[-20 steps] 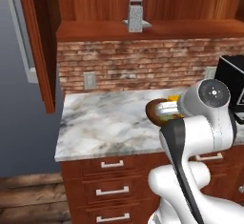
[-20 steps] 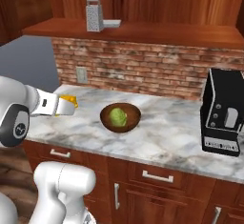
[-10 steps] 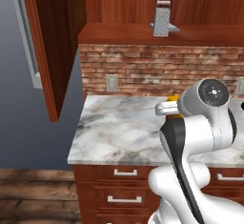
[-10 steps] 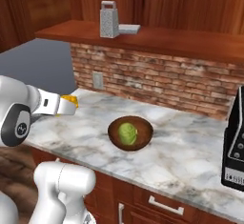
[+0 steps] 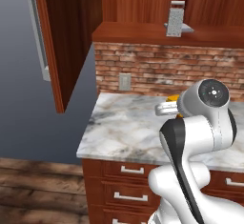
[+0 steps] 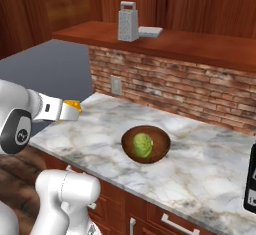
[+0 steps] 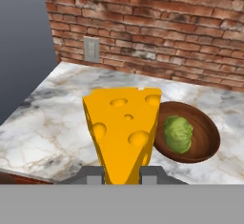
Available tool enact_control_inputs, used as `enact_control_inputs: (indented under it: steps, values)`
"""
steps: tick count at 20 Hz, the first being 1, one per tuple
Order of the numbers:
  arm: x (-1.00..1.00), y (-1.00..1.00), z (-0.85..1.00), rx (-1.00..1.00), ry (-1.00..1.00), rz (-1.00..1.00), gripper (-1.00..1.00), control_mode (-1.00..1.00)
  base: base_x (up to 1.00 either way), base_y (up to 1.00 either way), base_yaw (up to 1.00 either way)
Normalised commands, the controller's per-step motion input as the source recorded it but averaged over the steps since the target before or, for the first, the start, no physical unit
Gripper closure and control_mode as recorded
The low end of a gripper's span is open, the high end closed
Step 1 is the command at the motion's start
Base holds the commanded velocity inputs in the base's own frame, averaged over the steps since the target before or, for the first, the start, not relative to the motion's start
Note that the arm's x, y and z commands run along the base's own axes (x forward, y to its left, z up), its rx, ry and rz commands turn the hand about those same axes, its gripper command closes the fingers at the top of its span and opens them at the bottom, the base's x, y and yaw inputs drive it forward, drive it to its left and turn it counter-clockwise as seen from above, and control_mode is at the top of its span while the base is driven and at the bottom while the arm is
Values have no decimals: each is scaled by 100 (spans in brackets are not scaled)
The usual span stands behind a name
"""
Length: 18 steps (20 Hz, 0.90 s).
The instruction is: Pick the cheese from the fridge and the cheese grater from the cabinet and place them next to the salad bowl.
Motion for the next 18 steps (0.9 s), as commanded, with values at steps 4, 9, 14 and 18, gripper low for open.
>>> enact_control_inputs:
  steps: [4, 9, 14, 18]
  values:
    - [0, 0, 0, 0, 0, 0, 100, 100, 2, -2, 14]
    - [0, 0, 0, 0, 0, 0, 100, 100, 5, -55, 1]
    - [0, 0, 0, 0, 0, 0, 100, 100, 2, -31, 0]
    - [0, 0, 0, 0, 0, 0, 100, 100, 22, -1, 0]
